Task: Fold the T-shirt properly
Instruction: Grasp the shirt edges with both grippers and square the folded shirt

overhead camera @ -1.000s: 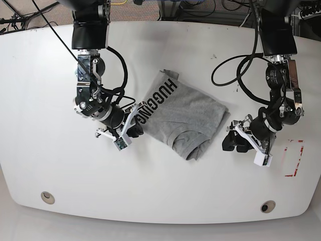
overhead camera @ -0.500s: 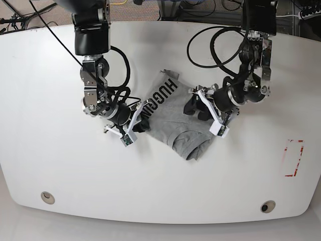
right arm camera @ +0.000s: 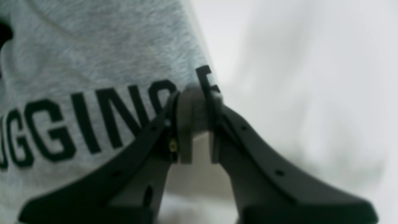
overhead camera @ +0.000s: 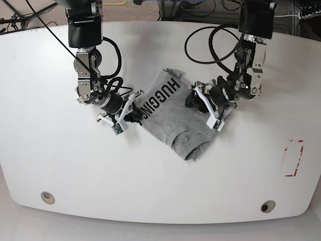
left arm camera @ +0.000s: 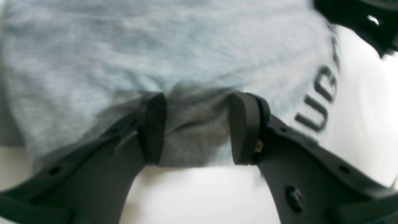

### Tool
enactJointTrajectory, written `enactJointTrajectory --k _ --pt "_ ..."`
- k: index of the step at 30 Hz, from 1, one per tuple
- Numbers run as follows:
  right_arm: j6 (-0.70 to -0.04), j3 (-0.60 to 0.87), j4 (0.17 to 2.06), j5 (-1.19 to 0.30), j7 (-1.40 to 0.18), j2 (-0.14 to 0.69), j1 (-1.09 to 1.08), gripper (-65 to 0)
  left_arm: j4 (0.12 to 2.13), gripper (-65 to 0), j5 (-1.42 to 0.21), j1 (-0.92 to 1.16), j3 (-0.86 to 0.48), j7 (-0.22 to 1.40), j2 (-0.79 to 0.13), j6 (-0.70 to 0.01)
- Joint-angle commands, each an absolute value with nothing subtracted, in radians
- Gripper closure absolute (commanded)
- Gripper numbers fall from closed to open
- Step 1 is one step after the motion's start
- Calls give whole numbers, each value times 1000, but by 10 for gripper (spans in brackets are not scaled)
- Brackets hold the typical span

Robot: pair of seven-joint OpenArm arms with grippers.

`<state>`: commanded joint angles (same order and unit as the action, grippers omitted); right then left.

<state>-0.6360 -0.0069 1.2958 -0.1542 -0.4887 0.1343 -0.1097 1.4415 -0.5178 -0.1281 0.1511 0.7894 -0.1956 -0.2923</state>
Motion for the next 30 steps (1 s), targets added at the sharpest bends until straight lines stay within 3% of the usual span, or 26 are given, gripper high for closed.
enactJointTrajectory --k 9,21,30 --pt "-573 -28 1411 -154 -493 48 18 -87 1388 -307 -515 -196 151 789 -305 -292" --pt "-417 -266 1448 -154 -493 -16 76 -87 1280 -307 -513 -314 151 786 -409 -292" --pt "-397 -295 1508 -162 -495 -15 70 -87 1299 -307 -519 -397 147 785 -460 -292"
